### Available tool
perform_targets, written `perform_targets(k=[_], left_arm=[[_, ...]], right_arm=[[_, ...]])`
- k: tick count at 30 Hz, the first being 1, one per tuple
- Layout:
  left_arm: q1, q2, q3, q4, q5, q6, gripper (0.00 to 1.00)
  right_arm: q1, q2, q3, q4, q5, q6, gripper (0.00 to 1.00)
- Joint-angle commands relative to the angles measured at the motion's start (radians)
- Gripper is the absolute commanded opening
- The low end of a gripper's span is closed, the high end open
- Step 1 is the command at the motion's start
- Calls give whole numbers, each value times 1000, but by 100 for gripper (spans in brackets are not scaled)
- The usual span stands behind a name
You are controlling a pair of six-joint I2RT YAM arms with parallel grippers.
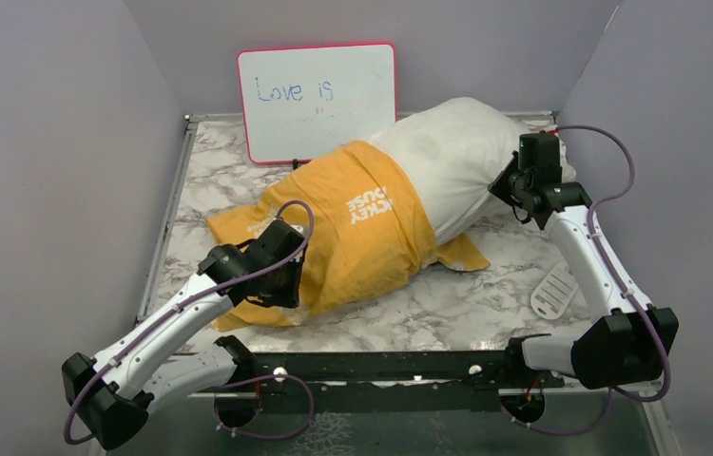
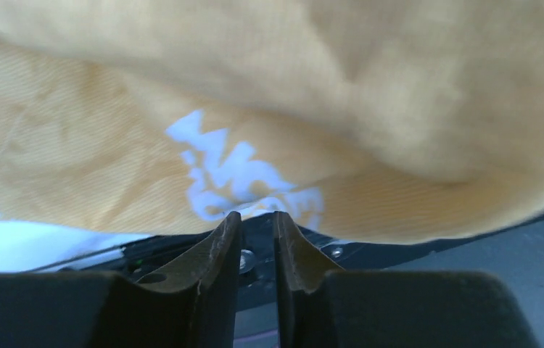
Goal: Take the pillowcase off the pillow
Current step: Remove the pillow from the pillowcase.
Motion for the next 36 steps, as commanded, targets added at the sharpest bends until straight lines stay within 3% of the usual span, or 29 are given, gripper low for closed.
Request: perform_targets(k=[1,3,4,5,9,11,18,23,26,30,32,34,36], left_arm=[[8,2,24,-103,-86,9,18],[7,-18,17,-72,-65,6,5],[7,-33,15,-52,-50,3,5],[7,-48,16,-31,-32,5,11],[7,-126,8,88,138,42,61],[7,-162,-7,131,193,57,72],[6,-124,-81,194,342,108,78],[3,-64,-98,216,262,146,77],[-1,-39,-110,253,238,146,72],[-28,-17,-142,290,260,134,53],[-46,-21,-142,287,253,129,37],[-48,-33,-137,276,247,123,14],[-48,-48,-124,235,213,108,2]], right_arm=[[-22,-48,17,71,102,-30,1],[-22,-52,15,71,98,-29,1],[-23,-55,13,71,97,-29,1],[-24,-56,13,71,96,-29,1],[-24,-58,11,72,92,-29,1],[-24,-56,10,72,84,-25,0],[-26,-50,4,77,67,-15,1],[-26,-49,2,80,65,-15,1],[-25,-47,0,80,67,-13,1],[-26,-36,3,83,73,-11,1],[-27,-29,8,82,79,-12,1],[-27,-23,14,82,93,-13,0],[-32,-17,24,79,110,-17,1]])
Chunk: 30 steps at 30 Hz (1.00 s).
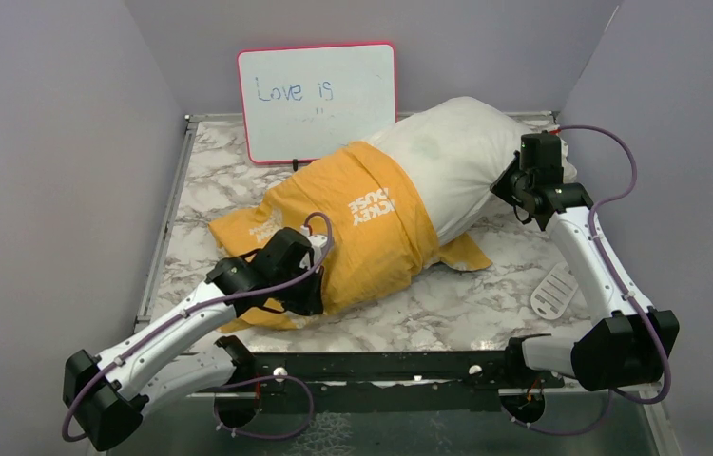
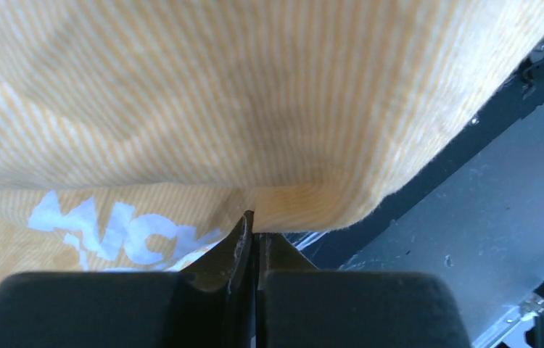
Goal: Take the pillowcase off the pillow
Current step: Remove the pillow from the pillowcase.
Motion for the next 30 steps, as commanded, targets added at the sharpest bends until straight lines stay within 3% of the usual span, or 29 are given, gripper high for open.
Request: perform_targets(k=[1,11,18,23,27,30], left_arm=[[-8,-40,23,-47,-67,-23,0],[-8,-202,161,-372,-403,-193,0],[-9,-169,266,-583,-635,-358,0],[-8,-183,268,-542,-575,-335,0],[-8,-199,260,-378,-404,-233,0],[-8,-171,285,-306,-422,-231,0]], right_arm=[[-24,-5,30,77,95,-14,1],[-71,19,45,86,95,-28,0],[-83,-3,41,79,111,-37,1],[-85,-17,35,72,100,-42,1],[-84,-60,24,61,95,-58,1],[-85,-113,-3,82,39,-103,3]])
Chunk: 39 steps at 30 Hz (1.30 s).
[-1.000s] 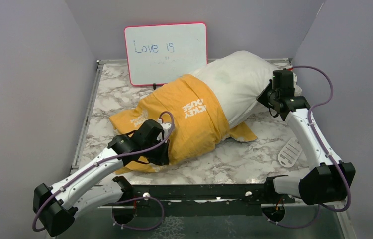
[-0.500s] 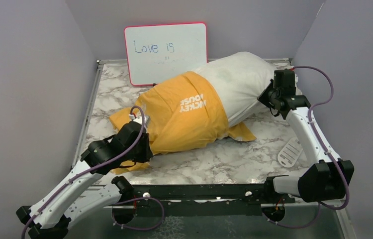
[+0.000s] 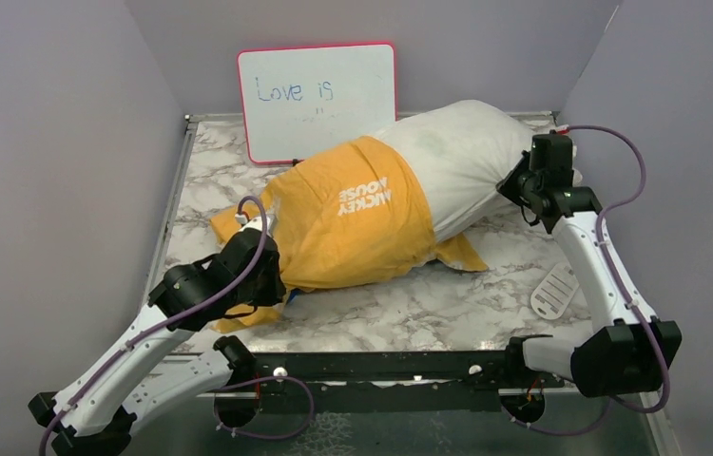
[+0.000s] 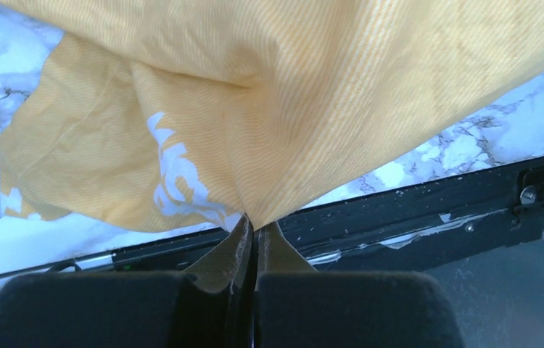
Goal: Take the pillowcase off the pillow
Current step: Remove the pillow from the pillowcase.
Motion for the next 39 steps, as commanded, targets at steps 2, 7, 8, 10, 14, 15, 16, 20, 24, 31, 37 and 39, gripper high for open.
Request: perform_targets(k=[2,7,8,10,14,15,16,20,24,31,37,39], left_arm=[[6,50,66,97,-13,76,1],[6,202,146,140,-85,132,0],[6,224,157,151,-97,144,0],[7,266,176,180,-104,174,0],[9,326,208,219,-40,203,0],[9,327,205,220,-34,197,0],[9,318,194,221,-37,188,0],[10,217,107,168,-106,103,0],[12,105,52,-21,-204,-43,0],[11,-93,87,-211,-257,-189,0],[12,-36,181,-119,-204,-68,49],[12,-13,210,-73,-214,-55,69]], right_arm=[[-43,-124,5,60,63,-100,3],[-43,-210,-19,30,19,-148,3],[-42,-224,-24,17,21,-146,3],[-43,-250,-40,5,23,-144,3],[-43,-246,-53,-23,79,-152,1],[-43,-233,-47,-27,98,-156,1],[-43,-219,-41,-33,116,-159,1],[-53,-163,-7,-23,168,-176,1],[-73,-97,27,-5,106,-160,1],[-92,-95,28,1,59,-119,1],[-92,-164,28,2,13,-164,6],[-92,-186,30,-1,-7,-194,13]])
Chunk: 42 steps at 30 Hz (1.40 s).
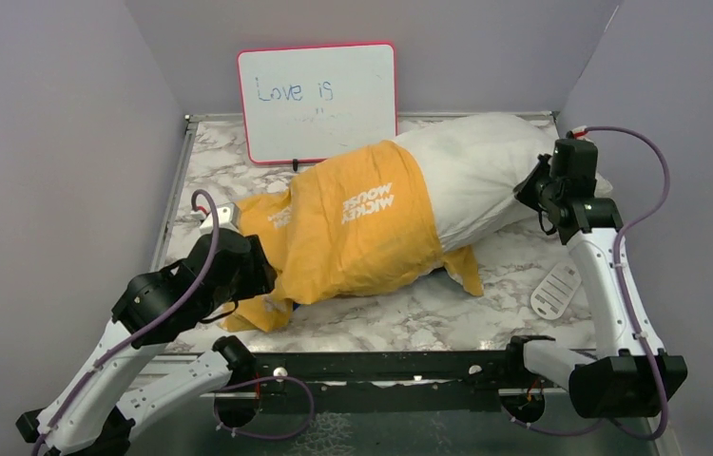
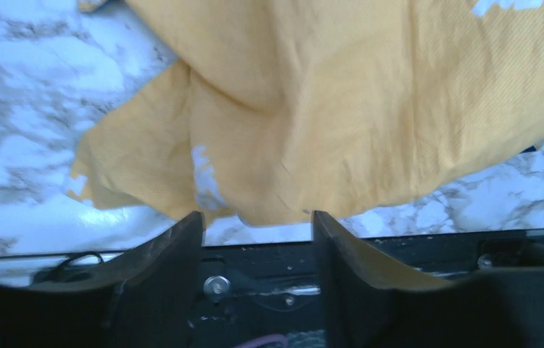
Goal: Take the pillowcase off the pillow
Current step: Remove the pillow from the pillowcase.
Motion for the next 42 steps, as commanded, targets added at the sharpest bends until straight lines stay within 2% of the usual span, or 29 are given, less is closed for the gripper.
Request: perform_targets(k=[1,5,9,12,14,16,19,21,23,28,31,34,37,39,42], left_arm=[[5,52,82,44,-54,63,74],[5,123,95,128,-53,111,83],[5,246,127,171,-37,179,88],[6,326,125,204,-79,214,97],[32,353,91,274,-81,253,99],[123,378,59,353,-2,302,99],[368,396,-1,462,242,375,99],[499,391,-47,525,352,388,99],[575,387,-84,583,441,378,99],[664,446,-177,730,627,348,99],[681,468,-219,761,532,306,99],[735,441,-279,773,313,212,99],[787,399,-336,786,180,161,99],[789,406,-368,802,159,137,99],[788,457,-424,861,263,135,99]], right_arm=[[-26,-78,33,65,22,-76,17],[-26,-131,40,20,-27,-90,32],[-26,-168,49,39,-214,-107,59],[-26,-153,70,61,-391,-110,70],[-25,-126,76,83,-520,-94,73],[-25,-94,73,110,-628,-73,74],[-14,-23,87,115,-704,-75,74],[-2,32,118,86,-691,-107,74],[47,88,157,56,-660,-134,74],[150,223,285,-35,-425,-204,74],[162,269,300,-49,-322,-230,76],[165,303,296,-75,-291,-244,76],[168,319,271,-82,-281,-247,76],[170,317,249,-67,-271,-242,76],[169,317,222,-39,-281,-235,76]])
